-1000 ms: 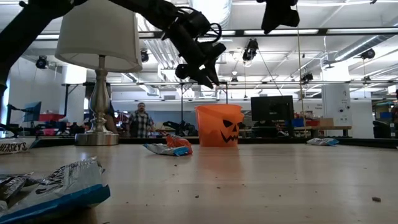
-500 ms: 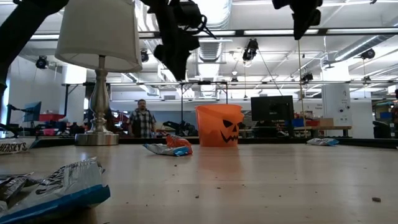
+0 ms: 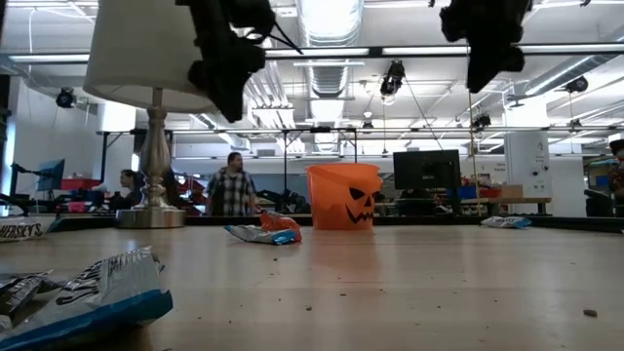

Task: Organize candy in baskets
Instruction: Put the orange chocolate into the orange bucket

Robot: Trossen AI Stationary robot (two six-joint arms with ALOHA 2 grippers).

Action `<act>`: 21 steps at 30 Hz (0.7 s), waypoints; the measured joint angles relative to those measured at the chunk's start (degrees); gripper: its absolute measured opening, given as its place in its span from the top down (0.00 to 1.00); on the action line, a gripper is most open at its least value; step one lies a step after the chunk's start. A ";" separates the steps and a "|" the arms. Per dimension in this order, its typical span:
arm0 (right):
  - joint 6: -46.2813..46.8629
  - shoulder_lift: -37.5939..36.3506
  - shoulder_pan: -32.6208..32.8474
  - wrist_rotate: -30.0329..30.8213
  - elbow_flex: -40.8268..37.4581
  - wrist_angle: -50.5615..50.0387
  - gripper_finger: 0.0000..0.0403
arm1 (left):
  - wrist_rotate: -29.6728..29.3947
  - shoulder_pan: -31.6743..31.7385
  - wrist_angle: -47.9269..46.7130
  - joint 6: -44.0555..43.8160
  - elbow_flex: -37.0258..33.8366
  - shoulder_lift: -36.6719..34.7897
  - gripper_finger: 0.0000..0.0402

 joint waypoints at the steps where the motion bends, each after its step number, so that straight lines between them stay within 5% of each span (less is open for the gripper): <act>1: 0.54 -0.10 0.01 -1.87 -1.30 2.54 0.80 | 0.14 -0.50 0.75 -0.99 -2.05 -1.81 0.73; 7: 3.02 2.32 0.80 -12.57 -7.05 19.02 0.80 | 0.27 -3.25 4.26 -5.82 -10.25 -10.69 0.73; 21: 2.88 10.67 6.82 -12.88 -1.66 25.45 0.80 | 0.63 -5.14 11.08 -2.71 -11.45 -15.98 0.73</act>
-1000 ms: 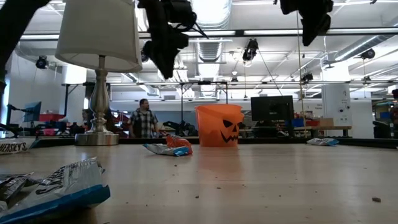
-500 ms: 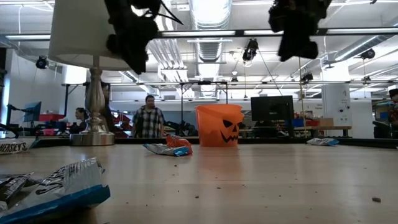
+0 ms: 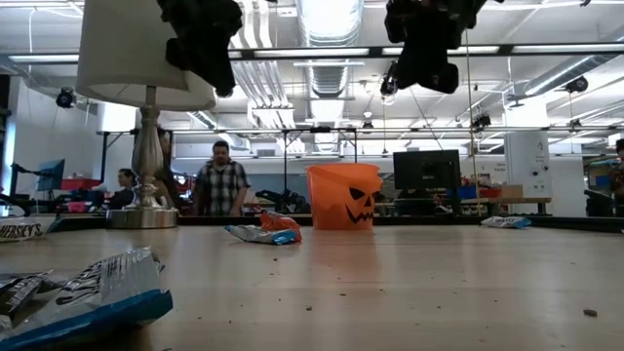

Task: Organize candy in baskets
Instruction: Put the orange chocolate into the orange bucket

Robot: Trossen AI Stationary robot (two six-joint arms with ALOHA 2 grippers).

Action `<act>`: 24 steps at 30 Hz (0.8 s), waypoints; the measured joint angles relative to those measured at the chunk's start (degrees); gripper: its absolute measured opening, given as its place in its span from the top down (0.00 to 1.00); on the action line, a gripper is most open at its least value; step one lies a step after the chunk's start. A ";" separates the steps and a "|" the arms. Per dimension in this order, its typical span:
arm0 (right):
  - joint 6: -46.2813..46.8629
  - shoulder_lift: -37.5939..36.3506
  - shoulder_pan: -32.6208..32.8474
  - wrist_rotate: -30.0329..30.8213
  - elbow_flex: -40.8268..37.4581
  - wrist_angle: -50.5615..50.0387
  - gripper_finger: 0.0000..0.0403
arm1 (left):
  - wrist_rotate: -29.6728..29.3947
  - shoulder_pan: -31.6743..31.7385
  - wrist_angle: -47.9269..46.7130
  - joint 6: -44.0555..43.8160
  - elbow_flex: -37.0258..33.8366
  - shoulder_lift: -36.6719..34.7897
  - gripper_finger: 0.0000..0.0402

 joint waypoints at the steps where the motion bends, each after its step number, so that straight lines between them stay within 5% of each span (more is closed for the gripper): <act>1: 0.02 0.19 0.00 0.05 0.36 0.14 0.80 | 0.71 -0.04 0.00 -0.05 0.06 0.00 0.73; 9: 0.99 1.58 0.44 0.30 0.48 1.84 0.80 | 4.88 -4.56 -1.46 -1.60 -0.50 -0.72 0.73; 24: 4.61 3.65 4.40 0.30 0.53 9.28 0.80 | 5.48 -23.86 -10.17 -10.40 -0.55 -5.25 0.71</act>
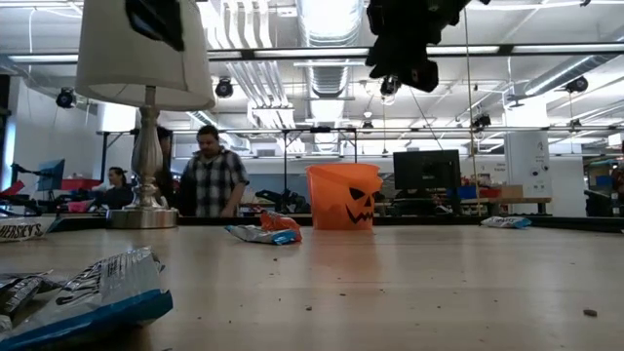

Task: Organize candy in baskets
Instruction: Put the orange chocolate into the orange bucket

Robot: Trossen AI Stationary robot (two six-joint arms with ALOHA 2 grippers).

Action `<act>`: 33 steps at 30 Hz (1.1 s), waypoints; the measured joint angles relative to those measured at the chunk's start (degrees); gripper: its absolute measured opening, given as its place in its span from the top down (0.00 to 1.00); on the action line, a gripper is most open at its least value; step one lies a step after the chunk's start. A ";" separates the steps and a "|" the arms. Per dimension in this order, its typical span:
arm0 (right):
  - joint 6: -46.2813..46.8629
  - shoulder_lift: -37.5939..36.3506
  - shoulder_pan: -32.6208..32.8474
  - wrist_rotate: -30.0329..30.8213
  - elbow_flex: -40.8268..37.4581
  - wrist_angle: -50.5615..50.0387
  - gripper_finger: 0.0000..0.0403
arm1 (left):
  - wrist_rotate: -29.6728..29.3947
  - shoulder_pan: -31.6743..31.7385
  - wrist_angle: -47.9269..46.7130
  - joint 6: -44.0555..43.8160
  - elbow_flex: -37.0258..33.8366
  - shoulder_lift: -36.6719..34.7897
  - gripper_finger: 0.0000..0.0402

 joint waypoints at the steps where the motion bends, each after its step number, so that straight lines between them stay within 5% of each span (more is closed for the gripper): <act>1: 0.08 0.75 0.26 0.02 0.00 0.01 0.80 | 0.00 -1.44 -1.28 -1.51 0.00 -0.55 0.70; 11: 2.53 8.97 0.56 -0.29 1.62 0.17 0.80 | 0.02 -11.97 -11.57 -11.20 -0.02 -4.92 0.70; 25: -10.06 23.63 3.99 -6.29 17.06 0.30 0.80 | 0.18 -15.33 -11.72 -16.40 -0.39 -8.10 0.72; 33: -7.31 28.91 4.28 -8.46 18.23 -2.98 0.80 | 1.68 -17.98 -11.61 -17.18 -0.39 -8.07 0.72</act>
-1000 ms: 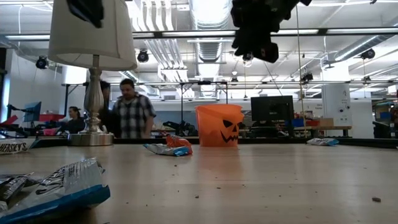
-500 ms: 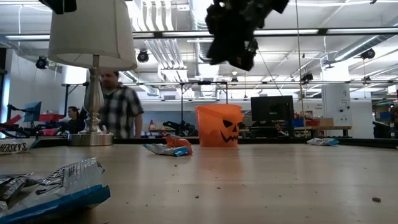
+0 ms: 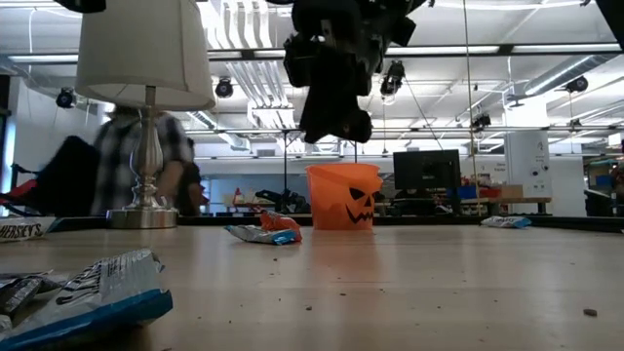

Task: Organize candy in baskets
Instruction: Put the orange chocolate into the orange bucket

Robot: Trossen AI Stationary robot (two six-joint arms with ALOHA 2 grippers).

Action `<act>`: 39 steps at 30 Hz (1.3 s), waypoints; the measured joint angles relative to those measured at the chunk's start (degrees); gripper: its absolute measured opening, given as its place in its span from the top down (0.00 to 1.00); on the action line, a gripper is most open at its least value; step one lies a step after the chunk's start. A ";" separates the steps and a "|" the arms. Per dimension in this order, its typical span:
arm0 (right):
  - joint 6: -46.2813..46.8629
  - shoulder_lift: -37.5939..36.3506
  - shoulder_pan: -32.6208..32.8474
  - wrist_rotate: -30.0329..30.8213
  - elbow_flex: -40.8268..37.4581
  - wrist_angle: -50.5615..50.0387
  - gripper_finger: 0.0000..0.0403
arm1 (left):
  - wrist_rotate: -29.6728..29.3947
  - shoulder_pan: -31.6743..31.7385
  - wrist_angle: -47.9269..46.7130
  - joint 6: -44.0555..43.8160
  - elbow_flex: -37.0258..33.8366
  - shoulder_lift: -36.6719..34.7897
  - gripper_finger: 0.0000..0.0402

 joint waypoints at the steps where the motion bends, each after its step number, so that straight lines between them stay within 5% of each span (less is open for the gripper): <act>1: 0.08 -0.02 0.00 -0.63 0.04 0.00 0.80 | 0.00 -0.22 0.00 0.00 0.00 0.02 0.72; 9: 2.86 -0.17 0.17 -2.18 0.67 0.85 0.81 | -0.15 -0.70 0.04 0.44 0.00 0.12 0.72; 13: 2.04 -0.17 0.28 -7.99 0.68 0.79 0.73 | -0.17 -0.70 0.04 0.43 0.00 0.16 0.72; 23: -6.28 -0.15 -0.04 -7.57 0.42 1.48 0.53 | -0.40 -0.70 0.04 -2.49 0.00 0.32 0.72; 39: -6.91 7.66 0.00 8.82 0.24 8.22 0.55 | -0.79 -0.70 0.20 -0.94 0.00 0.36 0.72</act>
